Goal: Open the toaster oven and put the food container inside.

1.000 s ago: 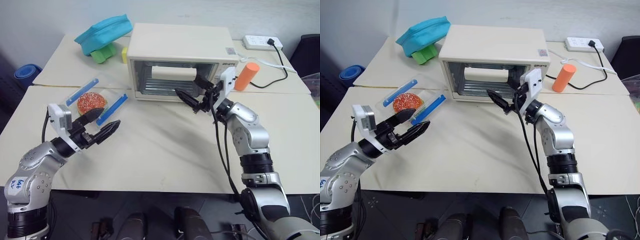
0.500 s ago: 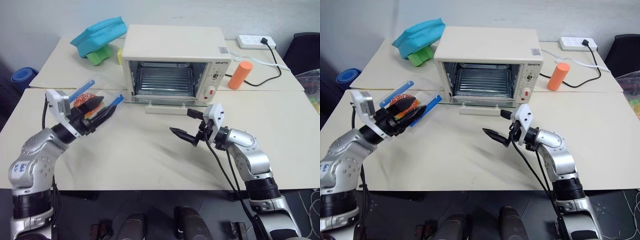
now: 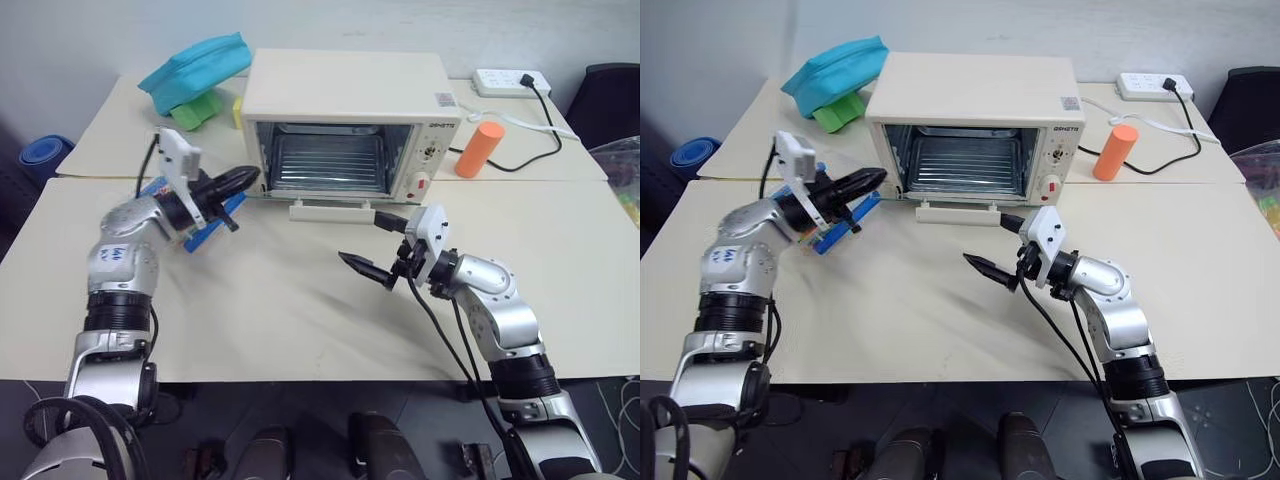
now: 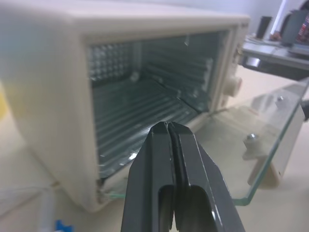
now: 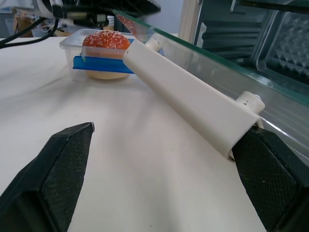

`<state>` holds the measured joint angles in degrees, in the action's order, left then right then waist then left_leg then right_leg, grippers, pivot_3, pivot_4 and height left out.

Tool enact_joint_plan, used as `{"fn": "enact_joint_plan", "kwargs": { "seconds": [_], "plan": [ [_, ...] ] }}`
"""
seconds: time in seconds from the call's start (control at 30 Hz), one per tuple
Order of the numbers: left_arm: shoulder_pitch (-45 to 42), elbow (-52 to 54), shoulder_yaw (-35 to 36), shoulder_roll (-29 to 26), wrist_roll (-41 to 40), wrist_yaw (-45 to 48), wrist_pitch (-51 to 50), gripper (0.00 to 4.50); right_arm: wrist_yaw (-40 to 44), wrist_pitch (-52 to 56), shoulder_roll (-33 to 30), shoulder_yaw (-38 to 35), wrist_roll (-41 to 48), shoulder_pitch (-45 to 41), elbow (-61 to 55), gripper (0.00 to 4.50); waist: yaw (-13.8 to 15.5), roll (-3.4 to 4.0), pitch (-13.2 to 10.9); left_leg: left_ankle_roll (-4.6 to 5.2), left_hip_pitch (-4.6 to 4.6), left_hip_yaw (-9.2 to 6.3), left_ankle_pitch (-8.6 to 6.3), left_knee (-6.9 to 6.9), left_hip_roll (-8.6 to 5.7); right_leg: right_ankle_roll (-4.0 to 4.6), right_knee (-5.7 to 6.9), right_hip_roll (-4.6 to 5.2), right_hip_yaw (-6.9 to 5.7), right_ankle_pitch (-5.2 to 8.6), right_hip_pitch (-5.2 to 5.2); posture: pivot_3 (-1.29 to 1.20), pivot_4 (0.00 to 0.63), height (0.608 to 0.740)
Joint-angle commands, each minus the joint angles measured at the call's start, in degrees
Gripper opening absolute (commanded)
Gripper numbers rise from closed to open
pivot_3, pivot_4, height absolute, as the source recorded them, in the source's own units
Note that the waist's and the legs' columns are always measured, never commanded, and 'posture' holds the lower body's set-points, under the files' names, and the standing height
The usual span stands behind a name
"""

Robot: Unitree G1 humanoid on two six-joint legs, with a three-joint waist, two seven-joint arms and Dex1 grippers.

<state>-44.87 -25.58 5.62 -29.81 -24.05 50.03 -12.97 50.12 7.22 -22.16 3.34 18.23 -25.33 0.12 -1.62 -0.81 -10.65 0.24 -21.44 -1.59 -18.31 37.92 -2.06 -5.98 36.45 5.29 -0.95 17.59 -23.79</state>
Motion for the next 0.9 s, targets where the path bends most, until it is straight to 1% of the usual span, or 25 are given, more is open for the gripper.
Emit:
{"fn": "enact_joint_plan", "kwargs": {
  "seconds": [0.03, 0.1, 0.17, 0.23, 0.3, 0.37, 0.47, 0.57, 0.67, 0.73, 0.8, 0.9],
  "plan": [
    [-0.10, 0.55, -0.88, -0.63, 2.12, 2.19, 1.81, 0.04, -0.31, -1.13, -1.69, -1.27, 0.17, 4.63, -5.22, 4.50, 0.19, 0.00, 0.00, 0.02, -0.05, -0.04, -0.01, 0.01, -0.01, 0.00, -0.01, 0.02, 0.01, 0.00, -0.02, 0.00, 0.150, 0.740],
    [0.71, 1.16, -1.26, -0.87, 2.87, 2.95, 2.05, 0.04, -0.60, -1.39, -2.53, -2.33, 0.71, 8.18, -7.45, 4.50, 0.28, 0.00, 0.00, 0.06, -0.09, -0.04, -0.03, 0.05, -0.06, 0.00, -0.02, 0.06, 0.01, 0.00, -0.02, 0.00, 0.150, 0.740],
    [2.71, 2.51, -2.57, -1.58, 4.93, 3.60, 3.41, 0.04, 1.40, -7.12, -2.95, -4.95, 2.43, 14.67, -9.30, 4.50, 0.41, -0.01, 0.00, 0.13, -0.09, -0.04, -0.06, 0.11, -0.13, -0.01, 0.00, 0.12, 0.02, 0.00, 0.01, 0.00, 0.150, 0.740],
    [5.67, 5.23, -4.38, -2.26, 6.71, 4.91, 4.52, 0.04, 1.45, -12.06, -3.26, -8.08, 2.56, 20.91, -10.06, 4.50, 0.61, -0.01, 0.00, 0.15, -0.03, -0.05, -0.07, 0.08, -0.13, -0.01, -0.03, 0.12, 0.04, 0.00, 0.09, 0.00, 0.150, 0.740],
    [8.00, 7.86, -4.58, -1.30, 6.26, 4.13, 2.86, 0.04, 0.85, -14.27, -4.02, -10.34, 2.08, 25.13, -10.35, 4.50, 0.73, -0.01, 0.00, 0.15, -0.01, -0.04, -0.07, 0.07, -0.13, -0.02, -0.03, 0.12, 0.11, 0.00, 0.11, 0.00, 0.150, 0.740],
    [9.92, 9.26, -5.25, -0.32, 7.12, 2.72, 2.75, 0.04, 0.24, -14.79, -4.56, -11.89, 2.49, 27.28, -11.10, 4.50, 0.85, -0.01, 0.00, 0.19, -0.01, -0.01, -0.06, 0.15, -0.14, -0.06, -0.03, 0.13, 0.19, -0.03, 0.13, 0.00, 0.150, 0.740],
    [11.99, 10.57, -6.35, 0.79, 9.08, 0.60, 2.74, 0.04, 0.39, -14.83, -5.90, -13.82, 3.71, 29.10, -12.35, 4.50, 1.16, -0.01, 0.00, 0.19, 0.05, 0.00, -0.01, 0.18, -0.10, -0.19, -0.38, 0.12, 0.42, -0.10, 0.24, 0.00, 0.150, 0.740],
    [13.13, 11.29, -6.68, 1.88, 10.51, -1.86, 2.51, 0.04, 0.49, -14.18, -7.08, -15.00, 4.96, 29.52, -13.38, 4.50, 1.57, -0.01, 0.00, 0.12, 0.18, -0.02, 0.04, 0.10, -0.04, -0.20, -0.36, 0.07, 0.49, -0.11, 0.32, 0.00, 0.150, 0.740],
    [14.40, 12.16, -6.64, 2.98, 11.10, -3.58, 2.20, 0.04, 0.49, -11.88, -8.15, -15.81, 7.70, 28.12, -14.40, 4.50, 1.57, -0.01, 0.00, 0.11, 0.19, -0.02, 0.05, 0.09, -0.04, -0.19, -0.34, 0.08, 0.50, -0.11, 0.31, 0.00, 0.150, 0.740],
    [16.40, 14.93, -6.15, 3.44, 9.33, -2.79, 1.52, 0.43, 1.08, -7.88, -8.83, -15.67, 11.61, 26.71, -15.58, 4.50, 1.62, -0.01, 0.00, 0.13, 0.17, -0.02, 0.04, 0.09, -0.05, -0.19, -0.36, 0.10, 0.49, -0.11, 0.31, 0.00, 0.150, 0.740],
    [19.75, 20.53, -3.52, 4.03, 5.75, -2.92, 1.12, 0.81, 1.48, -6.67, -9.19, -15.23, 12.73, 25.26, -16.19, 4.50, 1.42, -0.01, 0.00, 0.14, 0.17, -0.02, 0.02, 0.09, -0.06, -0.19, -0.38, 0.11, 0.51, -0.11, 0.31, 0.00, 0.150, 0.740],
    [25.19, 29.44, 2.14, 3.52, -0.35, -3.80, -1.05, 1.75, 2.10, -6.98, -9.29, -14.45, 12.44, 23.67, -16.49, 4.50, 1.42, -0.01, 0.00, 0.14, 0.11, -0.05, 0.01, 0.08, -0.01, -0.19, -0.47, 0.09, 0.51, -0.11, 0.28, 0.00, 0.150, 0.740]
  ]
}}
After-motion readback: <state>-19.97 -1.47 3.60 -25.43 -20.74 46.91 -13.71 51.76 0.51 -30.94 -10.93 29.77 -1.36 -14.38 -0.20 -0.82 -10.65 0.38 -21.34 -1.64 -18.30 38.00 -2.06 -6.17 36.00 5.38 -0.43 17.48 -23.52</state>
